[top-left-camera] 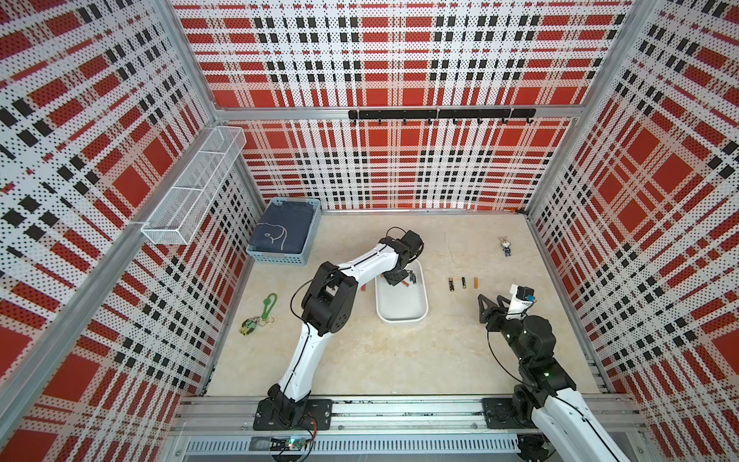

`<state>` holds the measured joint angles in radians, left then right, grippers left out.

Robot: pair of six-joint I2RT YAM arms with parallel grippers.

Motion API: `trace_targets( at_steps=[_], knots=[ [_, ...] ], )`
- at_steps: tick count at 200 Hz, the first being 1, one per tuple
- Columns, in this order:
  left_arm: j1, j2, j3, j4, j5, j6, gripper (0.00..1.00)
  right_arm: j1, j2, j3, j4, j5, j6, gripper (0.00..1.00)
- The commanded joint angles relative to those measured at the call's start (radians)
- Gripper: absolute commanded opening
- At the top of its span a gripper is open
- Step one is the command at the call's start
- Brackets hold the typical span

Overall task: Take the batteries out of the storage box
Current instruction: Pick up the battery from the storage box.

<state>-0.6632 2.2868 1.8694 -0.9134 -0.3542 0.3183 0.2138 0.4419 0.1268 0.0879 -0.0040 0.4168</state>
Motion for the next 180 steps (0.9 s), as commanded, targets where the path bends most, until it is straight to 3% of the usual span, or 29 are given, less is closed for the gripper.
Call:
trace_targets(
  at_steps=[1, 51, 98, 129, 180],
  knots=[
    [0.003, 0.022, 0.029, 0.017, -0.015, 0.023, 0.4, 0.005, -0.015, 0.0, 0.023, 0.0, 0.002, 0.71],
    [0.01, 0.062, 0.026, 0.034, -0.003, 0.032, 0.39, 0.005, -0.044, -0.006, 0.013, 0.004, 0.002, 0.71],
    [0.007, 0.076, -0.019, 0.034, 0.026, 0.0, 0.16, 0.006, -0.066, -0.01, 0.006, 0.012, 0.004, 0.72],
    [0.002, 0.074, -0.039, 0.034, 0.056, -0.027, 0.11, 0.005, -0.062, -0.009, 0.009, 0.012, 0.003, 0.72],
    [-0.007, 0.07, -0.05, 0.061, 0.077, -0.041, 0.22, 0.006, -0.057, -0.009, 0.012, 0.013, 0.005, 0.72]
  ],
)
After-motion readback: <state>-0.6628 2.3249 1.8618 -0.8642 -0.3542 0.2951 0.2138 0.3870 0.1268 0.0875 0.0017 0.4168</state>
